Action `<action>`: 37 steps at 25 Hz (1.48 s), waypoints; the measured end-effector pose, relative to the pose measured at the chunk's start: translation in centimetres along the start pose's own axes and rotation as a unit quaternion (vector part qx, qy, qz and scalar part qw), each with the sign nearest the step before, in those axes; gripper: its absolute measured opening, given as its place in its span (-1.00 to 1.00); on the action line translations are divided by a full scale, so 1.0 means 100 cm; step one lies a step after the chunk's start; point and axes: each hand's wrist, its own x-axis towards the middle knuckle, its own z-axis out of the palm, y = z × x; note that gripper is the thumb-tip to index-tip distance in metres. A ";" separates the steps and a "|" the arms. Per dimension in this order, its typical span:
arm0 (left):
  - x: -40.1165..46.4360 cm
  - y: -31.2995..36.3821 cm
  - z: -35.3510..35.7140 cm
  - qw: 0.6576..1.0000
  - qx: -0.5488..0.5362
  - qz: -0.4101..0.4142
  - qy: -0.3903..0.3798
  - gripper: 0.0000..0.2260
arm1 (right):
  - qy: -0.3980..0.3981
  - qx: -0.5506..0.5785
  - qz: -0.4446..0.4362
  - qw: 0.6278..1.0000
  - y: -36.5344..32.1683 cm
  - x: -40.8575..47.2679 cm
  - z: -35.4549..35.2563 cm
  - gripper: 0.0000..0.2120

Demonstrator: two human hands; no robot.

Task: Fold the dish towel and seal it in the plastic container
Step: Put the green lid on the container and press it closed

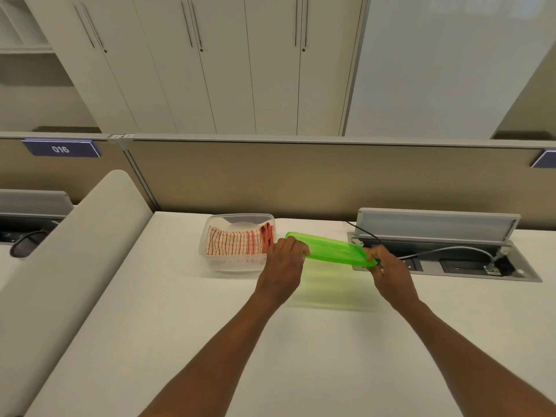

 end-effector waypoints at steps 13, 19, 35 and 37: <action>0.002 -0.078 -0.066 0.883 -0.334 -0.328 0.041 -0.62 | 0.002 0.169 0.068 0.983 -0.098 0.027 0.028 -0.88; -0.007 -0.115 -0.080 0.883 -0.286 -0.364 0.073 -0.65 | -0.013 0.187 0.086 0.979 -0.136 0.043 0.061 -0.72; -0.015 -0.189 -0.058 0.919 -0.024 -0.392 -0.021 -0.58 | -0.122 0.034 0.097 0.987 -0.172 0.081 0.151 -0.51; -0.010 -0.190 -0.054 0.917 -0.016 -0.398 -0.019 -0.62 | -0.118 0.016 0.115 0.986 -0.175 0.087 0.158 -0.52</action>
